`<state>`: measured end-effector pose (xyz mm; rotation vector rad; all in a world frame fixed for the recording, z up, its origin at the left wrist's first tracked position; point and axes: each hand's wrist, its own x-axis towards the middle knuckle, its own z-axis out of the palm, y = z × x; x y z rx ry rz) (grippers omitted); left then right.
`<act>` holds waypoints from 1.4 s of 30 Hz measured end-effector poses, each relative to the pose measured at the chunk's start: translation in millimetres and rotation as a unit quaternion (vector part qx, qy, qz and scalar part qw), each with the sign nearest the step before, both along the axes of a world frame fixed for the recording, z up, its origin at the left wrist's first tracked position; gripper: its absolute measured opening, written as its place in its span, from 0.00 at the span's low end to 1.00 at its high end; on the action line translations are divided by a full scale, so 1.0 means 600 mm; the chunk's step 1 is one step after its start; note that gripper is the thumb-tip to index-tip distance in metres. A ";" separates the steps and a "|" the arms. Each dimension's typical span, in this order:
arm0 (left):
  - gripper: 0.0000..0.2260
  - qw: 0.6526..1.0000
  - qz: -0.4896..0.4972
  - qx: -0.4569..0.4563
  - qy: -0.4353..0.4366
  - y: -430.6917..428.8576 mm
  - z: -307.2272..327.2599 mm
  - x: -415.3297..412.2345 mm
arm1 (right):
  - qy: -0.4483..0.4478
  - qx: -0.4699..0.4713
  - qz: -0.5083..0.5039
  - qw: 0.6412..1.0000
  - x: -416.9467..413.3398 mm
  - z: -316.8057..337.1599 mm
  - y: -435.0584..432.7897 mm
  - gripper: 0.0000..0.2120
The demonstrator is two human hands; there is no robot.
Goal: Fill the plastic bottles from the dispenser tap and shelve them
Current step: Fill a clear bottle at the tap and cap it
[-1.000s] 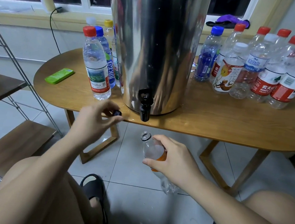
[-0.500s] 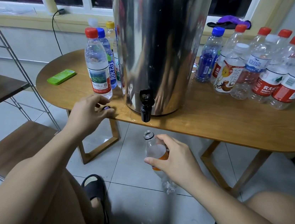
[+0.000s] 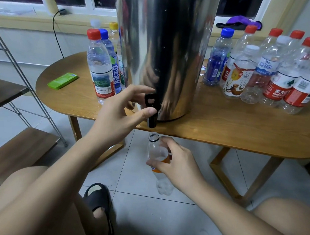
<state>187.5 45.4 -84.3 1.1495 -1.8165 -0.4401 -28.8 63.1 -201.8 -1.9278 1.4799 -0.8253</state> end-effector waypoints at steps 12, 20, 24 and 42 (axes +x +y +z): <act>0.07 0.995 0.013 -0.085 -0.053 0.001 -0.007 -0.014 | -0.065 0.029 -0.012 0.997 0.022 -0.010 -0.015 0.34; 0.06 0.993 0.041 -0.101 -0.038 0.007 -0.023 -0.025 | -0.072 0.030 -0.012 0.997 0.027 -0.012 -0.014 0.34; 0.06 0.994 0.046 -0.099 -0.029 0.008 -0.024 -0.028 | -0.084 0.039 -0.009 0.996 0.028 -0.012 -0.013 0.35; 0.06 0.997 0.026 -0.066 -0.023 0.016 -0.026 -0.026 | -0.106 0.058 -0.023 0.992 0.031 -0.033 -0.022 0.34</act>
